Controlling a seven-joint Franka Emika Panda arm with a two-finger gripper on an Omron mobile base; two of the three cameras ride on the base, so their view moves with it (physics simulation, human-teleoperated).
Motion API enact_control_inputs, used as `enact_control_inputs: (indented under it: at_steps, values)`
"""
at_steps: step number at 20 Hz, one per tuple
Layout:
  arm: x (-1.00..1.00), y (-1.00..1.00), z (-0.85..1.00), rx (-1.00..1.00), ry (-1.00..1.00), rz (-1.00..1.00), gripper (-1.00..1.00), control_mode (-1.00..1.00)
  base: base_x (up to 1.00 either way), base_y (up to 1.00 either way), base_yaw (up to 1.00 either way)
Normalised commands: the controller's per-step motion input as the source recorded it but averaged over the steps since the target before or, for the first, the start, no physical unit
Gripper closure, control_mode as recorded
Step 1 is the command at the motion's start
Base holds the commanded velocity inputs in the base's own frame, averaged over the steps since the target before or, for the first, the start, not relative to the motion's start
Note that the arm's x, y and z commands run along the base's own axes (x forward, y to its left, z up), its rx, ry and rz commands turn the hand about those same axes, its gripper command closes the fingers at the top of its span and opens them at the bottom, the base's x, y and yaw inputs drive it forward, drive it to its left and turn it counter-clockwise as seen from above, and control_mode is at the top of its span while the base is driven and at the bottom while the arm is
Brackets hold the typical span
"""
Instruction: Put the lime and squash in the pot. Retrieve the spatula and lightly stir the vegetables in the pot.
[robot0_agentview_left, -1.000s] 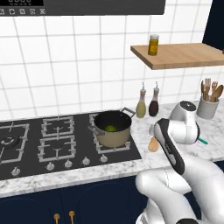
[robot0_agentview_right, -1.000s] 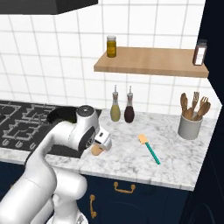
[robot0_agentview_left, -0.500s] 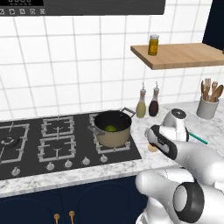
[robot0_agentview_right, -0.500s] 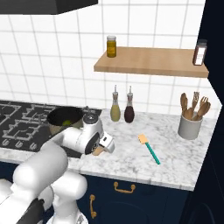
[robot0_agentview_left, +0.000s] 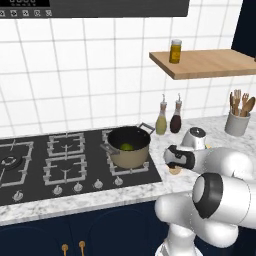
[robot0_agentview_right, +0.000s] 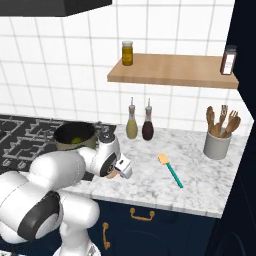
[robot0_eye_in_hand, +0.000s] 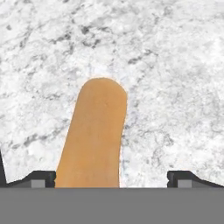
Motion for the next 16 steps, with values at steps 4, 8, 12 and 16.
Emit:
enact_control_inputs:
  at_steps: [4,8,12,16]
  values:
    - [-0.03,0.15,-0.46,0.0,-0.01,-0.07,-1.0,-1.0,0.0,0.0,0.0]
    - [0.0,0.38,-0.32,0.0,-0.04,0.0,-1.0,-1.0,0.0,0.0,0.0]
    - [0.05,0.4,-0.78,0.0,0.08,-0.02,-1.0,-1.0,0.0,0.0,0.0]
    - [-0.21,0.15,-0.63,0.01,0.11,-0.04,1.0,-1.0,0.0,0.0,0.0]
